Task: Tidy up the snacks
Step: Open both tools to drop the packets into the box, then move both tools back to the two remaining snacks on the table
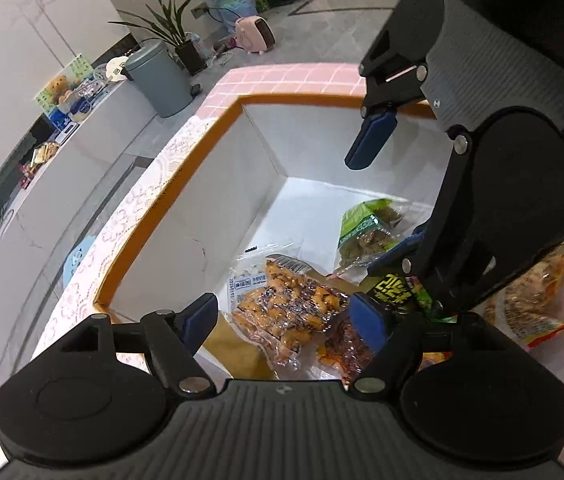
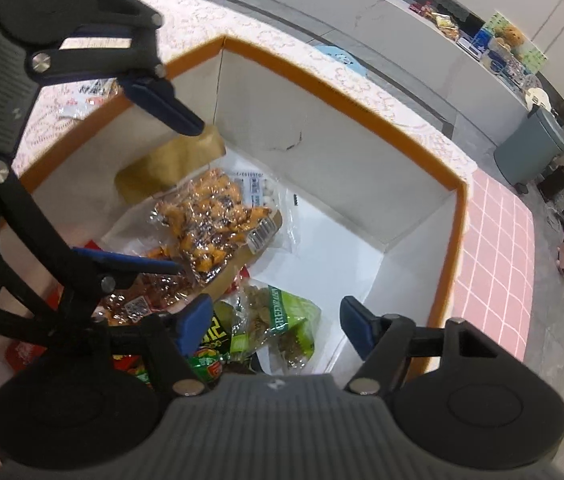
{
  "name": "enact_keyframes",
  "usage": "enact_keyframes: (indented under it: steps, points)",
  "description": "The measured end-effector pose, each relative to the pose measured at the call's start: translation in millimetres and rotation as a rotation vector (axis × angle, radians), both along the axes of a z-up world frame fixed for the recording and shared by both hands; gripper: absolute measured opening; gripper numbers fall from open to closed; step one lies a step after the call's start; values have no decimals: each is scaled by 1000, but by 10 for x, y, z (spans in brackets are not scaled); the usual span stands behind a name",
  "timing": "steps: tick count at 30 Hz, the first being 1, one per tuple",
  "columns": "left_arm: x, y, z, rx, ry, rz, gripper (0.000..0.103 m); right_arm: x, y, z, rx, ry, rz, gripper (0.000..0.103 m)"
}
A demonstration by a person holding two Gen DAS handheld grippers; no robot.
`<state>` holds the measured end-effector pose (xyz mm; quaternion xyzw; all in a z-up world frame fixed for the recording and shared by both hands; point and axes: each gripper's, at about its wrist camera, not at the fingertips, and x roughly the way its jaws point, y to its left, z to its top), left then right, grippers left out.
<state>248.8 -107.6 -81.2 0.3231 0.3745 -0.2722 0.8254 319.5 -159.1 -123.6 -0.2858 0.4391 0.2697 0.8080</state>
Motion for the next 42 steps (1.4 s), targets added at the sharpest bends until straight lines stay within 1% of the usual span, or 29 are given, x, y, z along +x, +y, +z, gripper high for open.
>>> enact_keyframes:
  steps: [2, 4, 8, 11, 14, 19, 22, 25, 28, 31, 33, 36, 38, 39, 40, 41, 42]
  points:
    - [-46, 41, 70, -19, 13, 16, 88, -20, -16, 62, 8, 6, -20, 71]
    - [-77, 102, 149, -33, 21, 23, 88, -21, -1, 106, -3, 14, -44, 72]
    - [-187, 255, 290, -35, 14, 47, 88, -91, 21, 224, 9, 35, -87, 72]
    - [-249, 428, 398, -48, 23, 100, 88, -174, 69, 329, 40, 47, -111, 72]
    - [-289, 623, 496, -65, 27, 158, 88, -277, 157, 419, 57, 35, -123, 72]
    - [-370, 914, 587, -65, 12, 242, 88, -395, 364, 486, 79, 24, -130, 72]
    - [-422, 1102, 632, -104, 31, 277, 88, -429, 464, 536, 117, 34, -149, 72]
    - [-478, 1295, 659, -119, 6, 311, 85, -434, 559, 563, 163, 54, -175, 73]
    - [-504, 1486, 674, -122, -27, 344, 81, -442, 701, 580, 187, 53, -187, 73]
    - [-507, 1692, 687, -161, -10, 390, 79, -457, 830, 597, 229, 42, -194, 73]
    - [-523, 1832, 689, -176, -3, 406, 78, -459, 905, 614, 266, 37, -193, 71]
    - [-568, 1973, 672, -187, -18, 433, 78, -458, 1053, 618, 314, 19, -176, 70]
    - [-587, 2074, 654, -210, -20, 458, 77, -462, 1151, 619, 337, 5, -166, 63]
    - [-592, 2115, 646, -227, -20, 471, 74, -462, 1199, 613, 350, 1, -161, 62]
    - [-590, 2158, 635, -246, -16, 486, 72, -458, 1252, 607, 366, 0, -156, 59]
    - [-577, 2197, 627, -260, 0, 504, 69, -456, 1303, 598, 384, 0, -150, 56]
    - [-554, 2241, 612, -272, 21, 524, 65, -456, 1344, 593, 395, 1, -145, 56]
